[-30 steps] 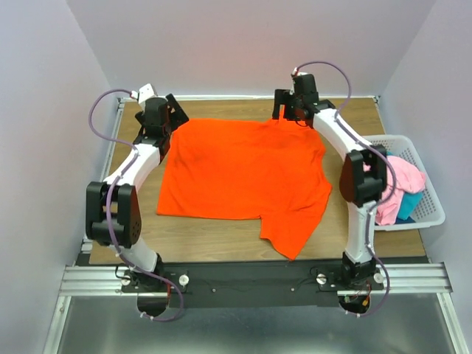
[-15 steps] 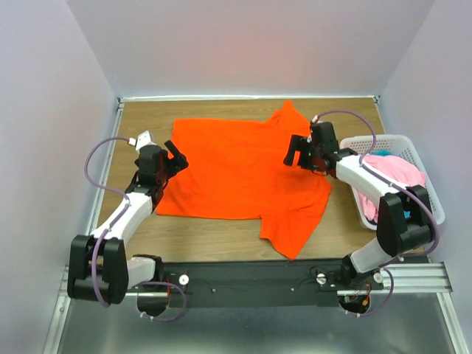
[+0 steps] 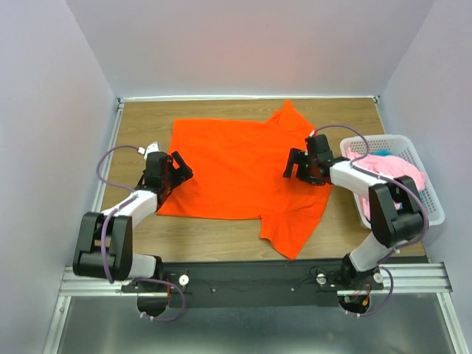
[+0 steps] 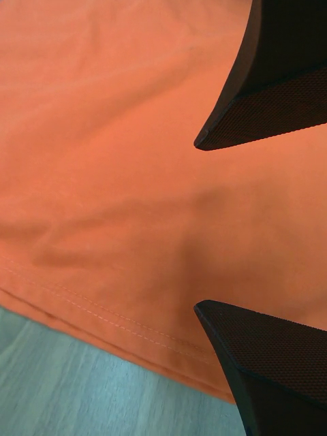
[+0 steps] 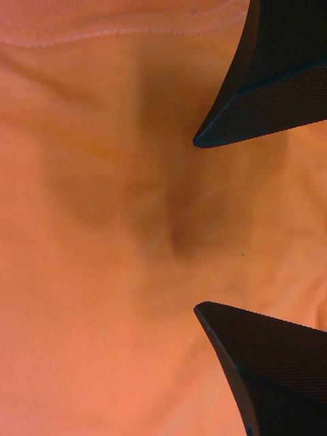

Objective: Fold and stack the t-shirts
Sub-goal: Flatten the tshirt out

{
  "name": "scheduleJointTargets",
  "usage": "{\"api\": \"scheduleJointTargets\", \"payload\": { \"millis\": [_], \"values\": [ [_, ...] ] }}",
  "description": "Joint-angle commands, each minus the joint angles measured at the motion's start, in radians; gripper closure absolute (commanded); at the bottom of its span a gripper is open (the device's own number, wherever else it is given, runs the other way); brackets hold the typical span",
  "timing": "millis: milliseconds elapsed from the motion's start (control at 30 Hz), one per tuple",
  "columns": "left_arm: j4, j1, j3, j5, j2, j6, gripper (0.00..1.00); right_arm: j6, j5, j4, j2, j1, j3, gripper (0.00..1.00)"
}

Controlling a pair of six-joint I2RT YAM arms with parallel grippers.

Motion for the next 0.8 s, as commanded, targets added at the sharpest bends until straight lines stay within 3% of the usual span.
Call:
{"api": "scheduleJointTargets", "payload": {
  "millis": [0,233,267,467,633,767],
  "values": [
    [0.047,-0.001,0.061,0.051,0.129,0.028,0.02,0.008,0.066,0.025,0.111,0.003,0.062,0.00],
    [-0.019,0.019,0.228,0.008,0.327,0.052,0.02,-0.018,0.108,0.025,0.229,0.003,0.177,0.00],
    [-0.038,0.023,0.260,0.004,0.358,0.045,0.10,-0.023,0.126,0.027,0.260,0.001,0.194,0.00],
    [-0.061,0.028,0.352,0.000,0.441,0.052,0.11,-0.055,0.140,0.024,0.383,-0.003,0.329,0.00],
    [-0.079,0.034,0.441,0.008,0.496,0.048,0.05,-0.070,0.116,0.019,0.486,-0.017,0.475,0.00],
    [-0.108,0.040,0.490,0.008,0.512,0.056,0.02,-0.104,0.180,-0.005,0.512,-0.023,0.544,0.00]
  ]
}}
